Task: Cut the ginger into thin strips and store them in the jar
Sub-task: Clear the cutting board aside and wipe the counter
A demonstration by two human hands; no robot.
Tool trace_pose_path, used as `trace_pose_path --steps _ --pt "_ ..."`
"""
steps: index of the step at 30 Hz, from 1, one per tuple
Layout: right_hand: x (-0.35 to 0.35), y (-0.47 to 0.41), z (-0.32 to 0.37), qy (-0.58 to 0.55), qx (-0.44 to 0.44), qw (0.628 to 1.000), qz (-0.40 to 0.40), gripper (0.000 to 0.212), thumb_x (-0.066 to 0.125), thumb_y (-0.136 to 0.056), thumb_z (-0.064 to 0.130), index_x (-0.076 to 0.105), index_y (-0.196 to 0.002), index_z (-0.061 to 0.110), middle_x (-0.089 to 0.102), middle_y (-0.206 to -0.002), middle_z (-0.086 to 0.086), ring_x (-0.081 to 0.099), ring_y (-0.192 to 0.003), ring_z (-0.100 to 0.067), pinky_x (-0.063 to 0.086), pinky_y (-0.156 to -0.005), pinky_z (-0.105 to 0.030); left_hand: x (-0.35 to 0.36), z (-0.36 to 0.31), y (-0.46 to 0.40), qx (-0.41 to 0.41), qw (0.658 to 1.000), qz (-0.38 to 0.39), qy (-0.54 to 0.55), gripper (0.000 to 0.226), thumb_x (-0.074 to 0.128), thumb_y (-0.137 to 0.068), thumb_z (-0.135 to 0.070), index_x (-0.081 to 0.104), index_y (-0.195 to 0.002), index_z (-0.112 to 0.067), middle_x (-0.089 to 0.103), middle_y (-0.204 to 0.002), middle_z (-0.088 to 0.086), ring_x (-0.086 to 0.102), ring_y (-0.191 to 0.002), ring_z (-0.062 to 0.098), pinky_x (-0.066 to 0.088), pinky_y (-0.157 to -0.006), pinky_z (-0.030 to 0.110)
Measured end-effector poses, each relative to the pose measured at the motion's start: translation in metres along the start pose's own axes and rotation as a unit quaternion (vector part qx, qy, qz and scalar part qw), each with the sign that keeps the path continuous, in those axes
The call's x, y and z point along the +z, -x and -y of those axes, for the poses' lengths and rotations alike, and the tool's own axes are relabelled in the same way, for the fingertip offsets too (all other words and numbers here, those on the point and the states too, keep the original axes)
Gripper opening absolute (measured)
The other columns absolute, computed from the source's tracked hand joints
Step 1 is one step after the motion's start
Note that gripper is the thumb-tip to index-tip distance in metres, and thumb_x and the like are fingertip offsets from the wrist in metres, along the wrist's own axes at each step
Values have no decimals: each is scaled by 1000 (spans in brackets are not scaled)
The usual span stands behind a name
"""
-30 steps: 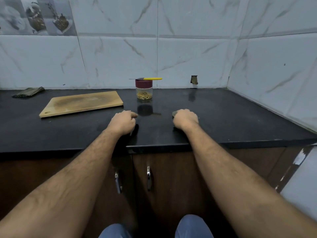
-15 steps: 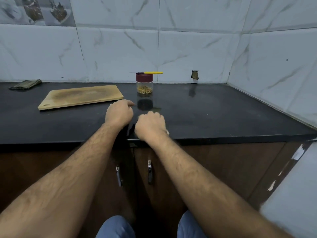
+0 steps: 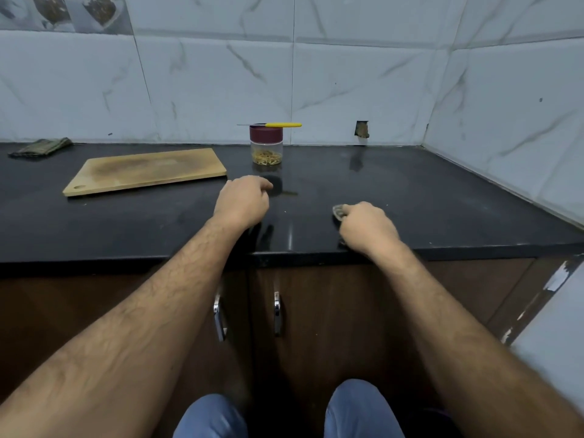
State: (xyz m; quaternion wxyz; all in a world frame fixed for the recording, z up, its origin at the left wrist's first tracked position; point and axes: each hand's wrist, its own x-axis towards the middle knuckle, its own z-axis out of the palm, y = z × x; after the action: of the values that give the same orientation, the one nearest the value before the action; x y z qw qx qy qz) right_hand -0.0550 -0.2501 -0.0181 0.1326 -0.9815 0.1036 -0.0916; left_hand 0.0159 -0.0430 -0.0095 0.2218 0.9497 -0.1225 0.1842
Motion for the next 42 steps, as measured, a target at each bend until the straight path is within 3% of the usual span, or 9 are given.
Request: trace_pose_path --steps 6,9,12,14,17,24,29,35,42 --pt "-4 -18 -9 -19 36 999 -32 30 47 -87 8 66 -111 8 64 -117 -14 58 -107 -36 45 -79 -35 -1 4 -1 8 1000 10 2 42 42 -94 -12 65 -127 -25 63 -133 -2 56 -123 24 40 -108 38" --pt "-5 -26 26 -66 -28 995 -73 30 49 -89 10 69 -112 13 69 -110 -11 63 -102 -33 48 -81 -33 2 5 -6 -2 1000 8 2 43 41 -94 -13 64 -129 -24 64 -133 -1 56 -123 24 40 -108 39" --pt "7 -23 72 -100 -123 986 -53 34 53 -89 12 69 -118 22 68 -114 -7 63 -103 -30 51 -84 -33 1 8 -9 -21 1000 -7 2 44 39 -95 -12 62 -131 -21 63 -134 3 56 -123 26 40 -108 42" --pt "24 -22 94 -60 -192 979 -22 38 52 -90 12 66 -124 23 62 -125 -7 59 -112 -32 52 -90 -38 -2 15 -12 -37 999 -24 -1 44 39 -95 -12 61 -132 -19 62 -134 5 55 -123 28 41 -106 41" --pt "37 -29 105 31 -225 974 16 40 48 -91 11 65 -125 23 62 -124 -7 58 -114 -30 50 -94 -41 -2 30 -15 -62 998 -25 -4 44 38 -95 -12 60 -133 -19 62 -135 7 54 -124 31 43 -104 41" --pt "43 -79 101 39 -191 980 46 49 43 -93 11 54 -139 27 55 -136 -5 49 -125 -28 45 -103 -44 15 36 -54 -61 997 40 -3 38 39 -98 -16 61 -128 -13 62 -133 10 55 -122 30 46 -101 41" --pt "55 -134 105 6 -140 988 60 49 45 -88 17 56 -133 35 54 -128 0 46 -122 -28 50 -94 -51 33 37 -96 -48 995 89 -5 30 36 -102 -24 62 -99 -11 66 -117 12 56 -102 28 43 -82 35" --pt "64 -208 103 42 -120 990 60 45 43 -89 19 58 -130 31 56 -130 -5 49 -121 -30 44 -102 -48 50 37 -138 -33 992 122 -5 46 30 -105 -37 64 -123 -13 61 -132 12 53 -121 30 42 -99 38" --pt "63 -278 61 77 -52 995 20 44 37 -94 25 56 -134 24 54 -136 -7 48 -125 -31 35 -105 -45 85 20 -175 2 987 160 13 46 28 -104 -45 65 -108 -17 64 -123 8 55 -111 25 43 -99 41"
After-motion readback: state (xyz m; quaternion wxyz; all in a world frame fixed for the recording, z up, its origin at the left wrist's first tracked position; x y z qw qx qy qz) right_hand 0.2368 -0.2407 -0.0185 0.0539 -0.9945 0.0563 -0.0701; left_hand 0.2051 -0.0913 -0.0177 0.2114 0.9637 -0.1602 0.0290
